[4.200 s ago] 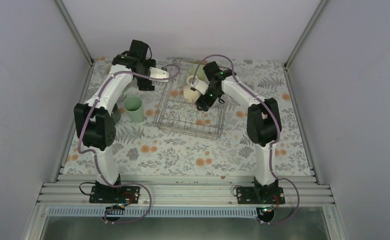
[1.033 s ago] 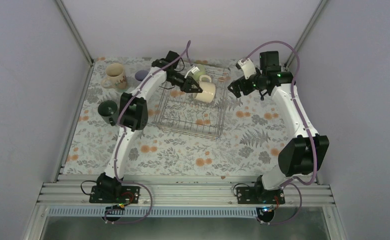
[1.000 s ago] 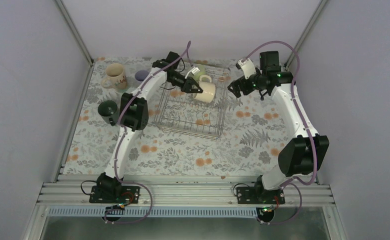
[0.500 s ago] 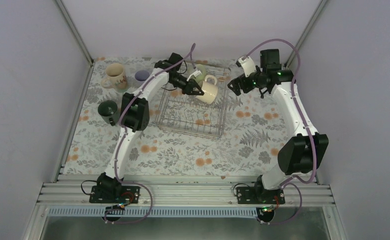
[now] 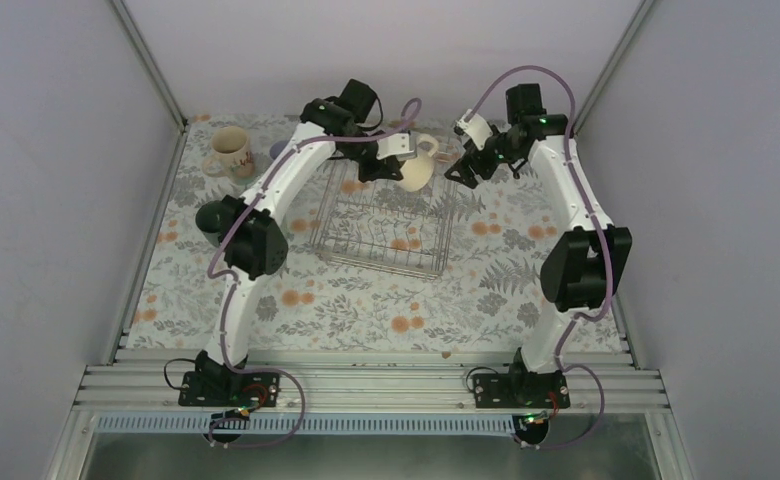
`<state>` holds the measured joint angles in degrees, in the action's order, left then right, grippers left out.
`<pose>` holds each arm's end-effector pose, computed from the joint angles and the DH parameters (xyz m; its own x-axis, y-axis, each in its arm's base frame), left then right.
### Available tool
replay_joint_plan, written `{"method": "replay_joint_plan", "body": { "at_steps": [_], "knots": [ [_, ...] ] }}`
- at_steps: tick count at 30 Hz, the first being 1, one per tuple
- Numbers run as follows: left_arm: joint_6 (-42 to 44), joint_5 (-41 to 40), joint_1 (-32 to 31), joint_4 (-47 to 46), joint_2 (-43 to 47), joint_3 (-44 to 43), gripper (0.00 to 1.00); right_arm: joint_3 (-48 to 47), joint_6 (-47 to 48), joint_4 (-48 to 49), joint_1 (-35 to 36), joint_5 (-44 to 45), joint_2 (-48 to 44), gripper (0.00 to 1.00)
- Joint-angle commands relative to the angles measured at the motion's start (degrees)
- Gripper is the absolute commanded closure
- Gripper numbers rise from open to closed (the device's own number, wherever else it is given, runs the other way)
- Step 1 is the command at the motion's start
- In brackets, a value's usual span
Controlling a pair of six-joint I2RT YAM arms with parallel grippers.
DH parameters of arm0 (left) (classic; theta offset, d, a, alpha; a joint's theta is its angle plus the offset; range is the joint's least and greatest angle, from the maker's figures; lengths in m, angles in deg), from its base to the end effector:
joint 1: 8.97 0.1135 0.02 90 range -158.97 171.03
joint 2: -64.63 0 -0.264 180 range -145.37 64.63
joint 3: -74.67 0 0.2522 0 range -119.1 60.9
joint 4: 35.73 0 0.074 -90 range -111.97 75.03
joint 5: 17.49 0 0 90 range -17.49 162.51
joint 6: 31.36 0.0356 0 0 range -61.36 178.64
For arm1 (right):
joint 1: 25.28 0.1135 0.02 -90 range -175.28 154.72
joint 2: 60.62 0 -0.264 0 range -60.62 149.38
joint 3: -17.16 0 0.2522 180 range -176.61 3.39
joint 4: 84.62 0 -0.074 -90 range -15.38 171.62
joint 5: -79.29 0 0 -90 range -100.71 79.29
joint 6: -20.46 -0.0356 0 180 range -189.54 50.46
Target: Unload the cups from the dish rack
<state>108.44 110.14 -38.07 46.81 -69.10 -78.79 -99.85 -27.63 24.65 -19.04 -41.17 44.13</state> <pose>0.4146 -0.2556 0.2985 -0.0213 0.7041 -0.7097 0.9996 0.0287 -0.0015 0.3841 0.0602 0.3331 -0.3920 -0.6221 -0.6778 -0.8318 0.5544 -0.0277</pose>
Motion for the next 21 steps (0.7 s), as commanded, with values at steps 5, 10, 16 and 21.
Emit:
{"method": "replay_joint_plan", "body": {
  "at_steps": [5,10,16,21],
  "knots": [
    [13.99,-16.01,-3.16,-3.31,6.89,5.69,0.98,-7.88,17.58,-11.51,-0.48,-8.09,1.76,0.00],
    [19.56,-21.65,-4.47,-5.62,7.55,6.67,0.98,-10.62,23.45,-16.21,-0.21,-7.33,2.89,0.01],
    [26.39,-25.24,-6.03,-12.44,11.75,11.79,0.98,-6.29,28.28,-12.31,0.77,-2.60,1.20,0.03],
    [27.82,-24.57,-6.55,-14.25,13.11,11.22,0.98,-5.16,28.44,-8.62,1.63,-4.29,0.49,0.08]
  ]
}}
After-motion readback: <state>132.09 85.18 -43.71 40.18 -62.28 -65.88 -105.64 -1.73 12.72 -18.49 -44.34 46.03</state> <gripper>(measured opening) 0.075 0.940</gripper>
